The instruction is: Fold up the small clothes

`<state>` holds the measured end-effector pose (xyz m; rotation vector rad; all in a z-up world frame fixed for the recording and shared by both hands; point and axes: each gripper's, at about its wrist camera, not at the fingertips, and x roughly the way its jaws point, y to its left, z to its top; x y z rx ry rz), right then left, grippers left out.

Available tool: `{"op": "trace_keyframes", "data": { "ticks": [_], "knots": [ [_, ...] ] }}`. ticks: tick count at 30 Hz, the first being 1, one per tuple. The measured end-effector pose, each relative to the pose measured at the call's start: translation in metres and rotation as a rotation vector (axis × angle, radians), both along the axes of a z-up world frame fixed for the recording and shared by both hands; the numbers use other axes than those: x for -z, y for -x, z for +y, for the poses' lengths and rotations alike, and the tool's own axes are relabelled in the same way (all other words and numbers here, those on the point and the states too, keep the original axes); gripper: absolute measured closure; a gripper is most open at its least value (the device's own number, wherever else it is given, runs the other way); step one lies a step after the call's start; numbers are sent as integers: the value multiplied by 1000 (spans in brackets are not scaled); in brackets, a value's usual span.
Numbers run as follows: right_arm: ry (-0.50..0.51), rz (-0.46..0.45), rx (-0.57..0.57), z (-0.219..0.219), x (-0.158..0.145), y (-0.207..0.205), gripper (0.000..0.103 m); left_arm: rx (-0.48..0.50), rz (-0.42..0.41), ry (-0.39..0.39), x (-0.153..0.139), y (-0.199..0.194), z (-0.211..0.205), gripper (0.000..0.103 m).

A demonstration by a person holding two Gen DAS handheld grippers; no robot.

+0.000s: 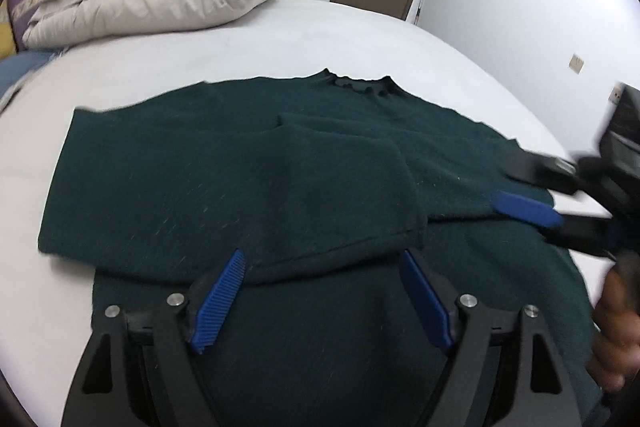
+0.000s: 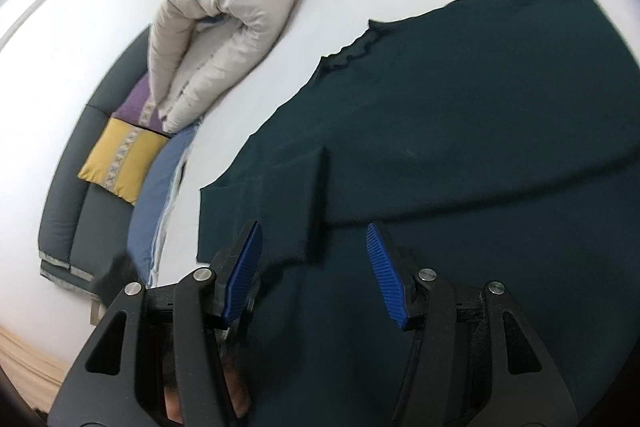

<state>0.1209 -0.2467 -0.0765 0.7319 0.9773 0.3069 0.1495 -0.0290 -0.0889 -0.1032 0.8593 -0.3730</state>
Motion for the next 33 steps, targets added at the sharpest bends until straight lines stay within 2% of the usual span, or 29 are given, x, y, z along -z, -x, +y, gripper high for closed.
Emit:
{"op": "trace_keyframes", "data": {
  "ticks": [4,8,11,13,15,17,19,22,25,29,33],
  "knots": [
    [63,57,-21,23,10,-38,49,-30,6,52,-1,8,23,21],
    [148,112,-52,45,24,-61,49,-109,-6,132,-5,13,55,22],
    [199,95,-104,65,28,-68,50,-140,7,146,1,15,70,23],
    [242,75,-141,80,25,-68,59,-151,13,157,5,17,75,23],
    [320,66,-168,93,23,-71,83,-154,17,178,8,20,79,23],
    [351,57,-170,95,19,-70,96,-153,14,177,8,21,80,23],
    [376,32,-162,94,10,-69,96,-151,16,173,9,22,79,23],
    [388,-12,-139,82,-8,-65,97,-151,19,181,10,24,81,23],
    [402,-19,-110,56,-18,-60,97,-146,30,185,11,23,82,23],
    [395,4,-35,7,-15,-54,97,-162,34,214,5,19,88,23],
    [388,2,0,-28,-3,-50,97,-185,25,203,-4,10,96,23]
  ]
}}
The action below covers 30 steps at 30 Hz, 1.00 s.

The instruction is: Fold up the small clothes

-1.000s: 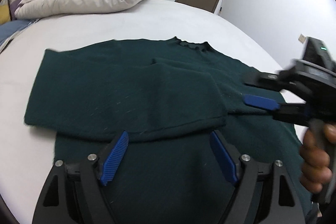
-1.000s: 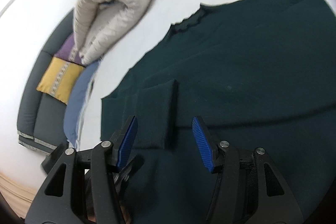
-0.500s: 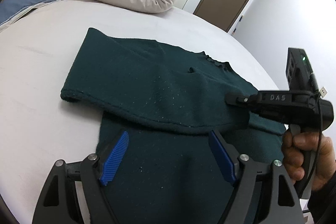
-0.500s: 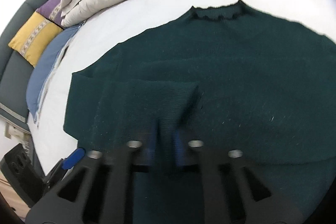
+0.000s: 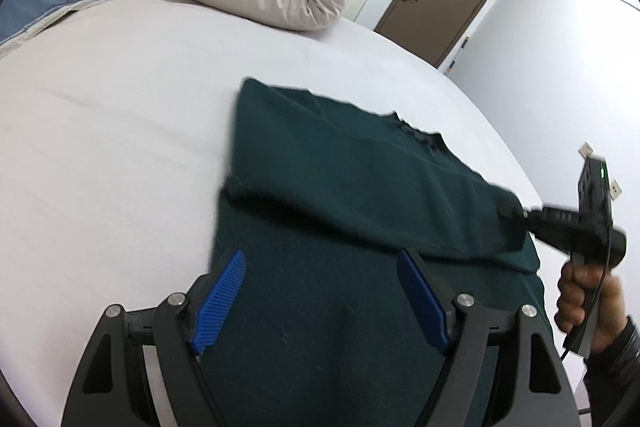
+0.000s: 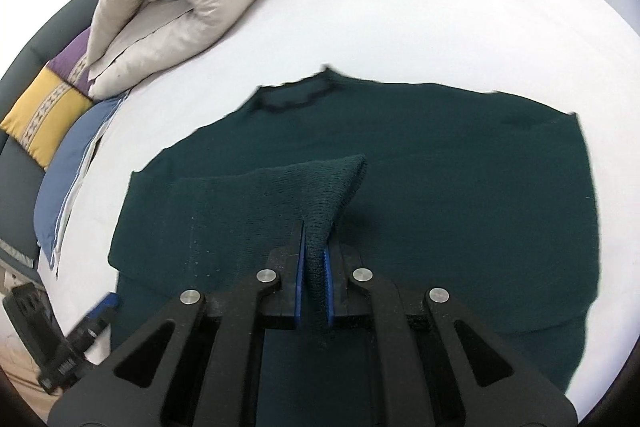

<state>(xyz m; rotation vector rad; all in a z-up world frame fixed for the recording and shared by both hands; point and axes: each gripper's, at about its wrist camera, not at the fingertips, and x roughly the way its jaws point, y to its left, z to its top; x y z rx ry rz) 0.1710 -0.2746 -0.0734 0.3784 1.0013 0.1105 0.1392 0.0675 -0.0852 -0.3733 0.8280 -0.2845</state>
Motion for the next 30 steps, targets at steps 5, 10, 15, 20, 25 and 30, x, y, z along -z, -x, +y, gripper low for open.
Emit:
{"op": "trace_keyframes", "data": {
  "ticks": [5,10,15,20,25,30],
  "knots": [
    [42,-2,-25,-1,15,0,96,-81,-27,-55,-17,-26,20,23],
    [30,7,-12,0,30,-3,96,-111,-12,-155,-20,-78,34,23],
    [28,11,-17,1,35,-3,96,-85,64,-165,0,-130,31,31],
    [58,4,-39,5,34,-2,96,-40,89,-206,13,-155,21,39],
    [97,-4,-55,12,30,-3,96,-49,103,-195,18,-169,27,55],
    [153,-21,-69,18,23,-7,96,-25,81,-274,21,-175,16,70]
  ]
}}
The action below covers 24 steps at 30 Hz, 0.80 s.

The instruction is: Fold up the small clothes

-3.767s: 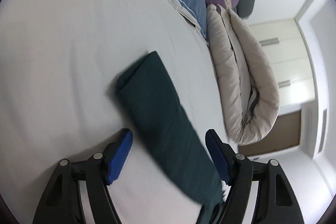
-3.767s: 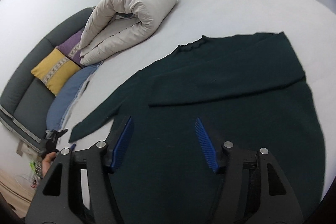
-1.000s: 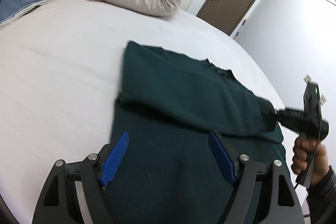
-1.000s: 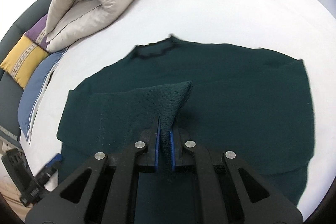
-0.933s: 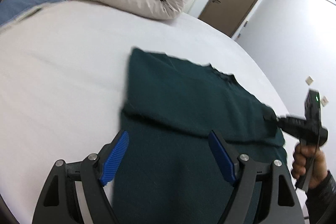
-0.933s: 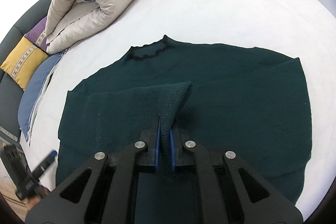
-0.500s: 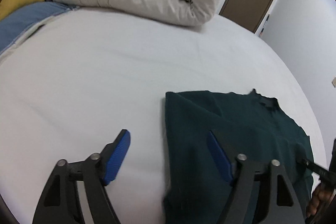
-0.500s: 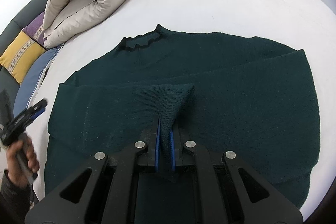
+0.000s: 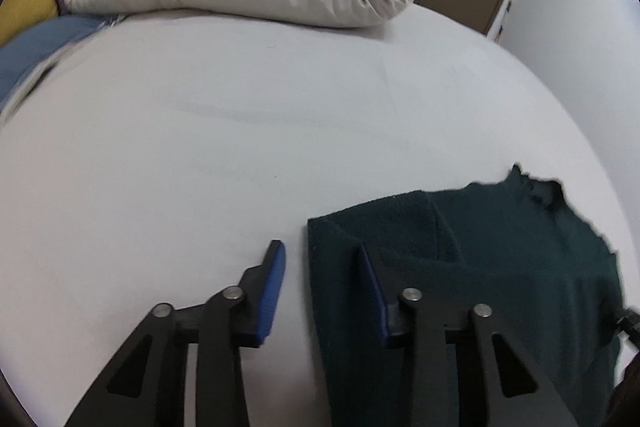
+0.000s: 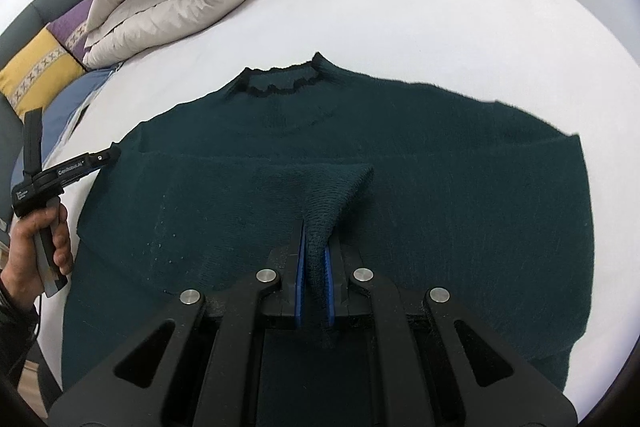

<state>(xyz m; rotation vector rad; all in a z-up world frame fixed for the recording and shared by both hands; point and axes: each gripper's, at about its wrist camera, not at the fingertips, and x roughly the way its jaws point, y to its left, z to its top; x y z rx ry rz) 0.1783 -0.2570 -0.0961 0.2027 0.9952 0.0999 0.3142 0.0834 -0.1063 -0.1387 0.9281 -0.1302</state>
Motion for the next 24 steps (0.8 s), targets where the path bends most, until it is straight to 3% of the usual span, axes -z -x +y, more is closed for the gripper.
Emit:
{"op": "trace_keyframes", "data": {
  "ticks": [3,10,16,18,21,24],
  "knots": [
    [15,-1,13,-2,-2,-3,96,-13,-8,10,3,-1,1,77],
    [-1,-6,54,-13,-5,-9,97,-19,-45,16,9,5,5,78],
    [61,-63,31,-5,-19,-2,97,-22,-63,31,9,6,7,79],
    [67,-39,33,-10,-13,-7,97,-21,-65,21,9,6,5,79],
    [12,41,70,-29,14,-18,97,-23,-68,19,9,7,5,79],
    [-136,38,114,-48,27,-14,97,-22,-68,18,10,7,5,79]
  ]
}}
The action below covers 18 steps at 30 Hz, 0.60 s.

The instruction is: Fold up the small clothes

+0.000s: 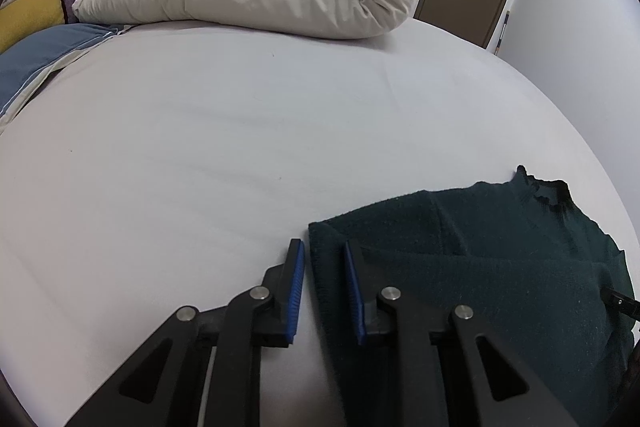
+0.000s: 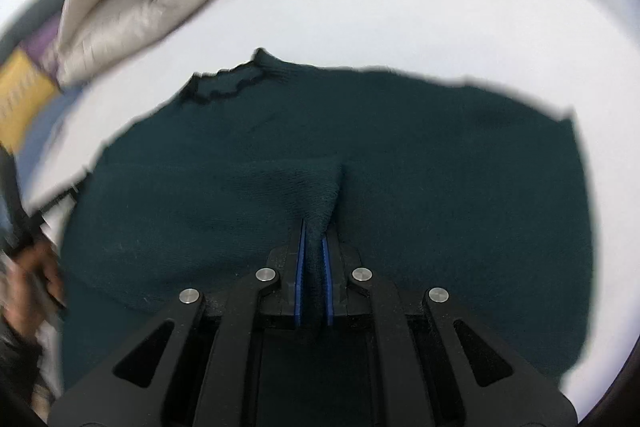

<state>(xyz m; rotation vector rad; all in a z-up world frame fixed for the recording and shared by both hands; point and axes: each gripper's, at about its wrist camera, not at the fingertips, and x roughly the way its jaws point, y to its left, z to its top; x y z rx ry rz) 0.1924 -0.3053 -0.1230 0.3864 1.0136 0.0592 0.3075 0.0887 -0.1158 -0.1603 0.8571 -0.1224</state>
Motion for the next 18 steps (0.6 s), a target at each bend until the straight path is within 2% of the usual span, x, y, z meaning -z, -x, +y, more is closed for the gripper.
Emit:
{"op": "trace_keyframes", "data": {
  "ticks": [7,11,13,15,18],
  "knots": [
    [93,-42,-26,13,-20,7,96,-36,-9,11,-10,9,5,79],
    [124,-3,-45,15,-14,10,90,-42,-53,30,-27,34,7,79],
    [166,0,-50,17,-21,18,87,-18,-67,49,-37,48,4,79],
    [203,9,-3,13,-30,26,80,17,-66,56,-42,59,-2,79],
    [194,-65,71,9,-52,43,79,61,-44,26,-40,69,-16,79]
  ]
}}
